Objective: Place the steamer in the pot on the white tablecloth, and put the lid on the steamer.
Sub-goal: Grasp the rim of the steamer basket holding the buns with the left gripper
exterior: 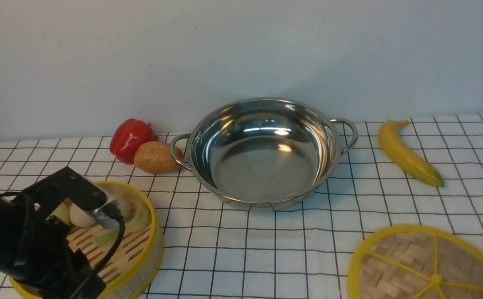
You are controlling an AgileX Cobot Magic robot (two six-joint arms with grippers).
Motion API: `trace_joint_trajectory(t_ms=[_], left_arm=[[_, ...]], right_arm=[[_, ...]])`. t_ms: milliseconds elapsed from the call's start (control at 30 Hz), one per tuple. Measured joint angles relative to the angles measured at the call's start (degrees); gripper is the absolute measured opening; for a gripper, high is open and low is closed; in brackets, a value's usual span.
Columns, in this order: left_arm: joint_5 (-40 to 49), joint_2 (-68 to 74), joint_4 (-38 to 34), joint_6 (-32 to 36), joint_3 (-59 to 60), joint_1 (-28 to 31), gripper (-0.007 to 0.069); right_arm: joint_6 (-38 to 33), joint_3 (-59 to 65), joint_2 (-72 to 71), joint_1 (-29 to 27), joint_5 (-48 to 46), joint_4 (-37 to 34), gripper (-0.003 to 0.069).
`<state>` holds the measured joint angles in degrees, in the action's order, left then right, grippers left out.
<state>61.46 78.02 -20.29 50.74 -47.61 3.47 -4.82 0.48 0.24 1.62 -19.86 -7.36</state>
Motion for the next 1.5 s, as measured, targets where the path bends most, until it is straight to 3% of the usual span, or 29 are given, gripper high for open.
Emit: trace_joint_trajectory(t_ms=[167, 500, 633, 733, 833, 967, 1067, 1167, 1333, 1500], left_arm=[[-3.71, 4.53, -0.85, 0.37, 0.00, 0.00, 0.0409], [-8.55, 9.41, -4.27, 7.24, -0.06, -0.26, 0.0389], [-12.55, 12.75, -1.46, 7.89, -0.06, -4.30, 0.0376], [-14.46, 14.22, 2.03, 5.97, -0.06, -7.37, 0.0376], [-18.30, 16.68, 8.89, -0.61, -0.06, -11.25, 0.0376], [-19.70, 17.97, 12.61, -6.02, -0.12, -12.78, 0.0376], [-20.13, 18.08, 13.90, -9.61, -0.12, -13.21, 0.0355], [-20.19, 18.08, 14.25, -11.27, -0.16, -13.33, 0.0258], [-18.49, 17.97, 13.50, -12.97, -0.31, -13.56, 0.0029], [-17.44, 17.46, 14.36, -13.37, -0.47, -13.56, 0.0029]], right_arm=[[0.00, 0.00, 0.00, 0.00, 0.00, 0.00, 0.0242], [0.00, 0.00, 0.00, 0.00, 0.00, 0.00, 0.0242], [0.00, 0.00, 0.00, 0.00, 0.00, 0.00, 0.0242], [0.00, 0.00, 0.00, 0.00, 0.00, 0.00, 0.0242], [0.00, 0.00, 0.00, 0.00, 0.00, 0.00, 0.0242], [0.00, 0.00, 0.00, 0.00, 0.00, 0.00, 0.0242], [0.00, 0.00, 0.00, 0.00, 0.00, 0.00, 0.0242], [0.00, 0.00, 0.00, 0.00, 0.00, 0.00, 0.0242], [0.00, 0.00, 0.00, 0.00, 0.00, 0.00, 0.0242], [0.00, 0.00, 0.00, 0.00, 0.00, 0.00, 0.0242]])
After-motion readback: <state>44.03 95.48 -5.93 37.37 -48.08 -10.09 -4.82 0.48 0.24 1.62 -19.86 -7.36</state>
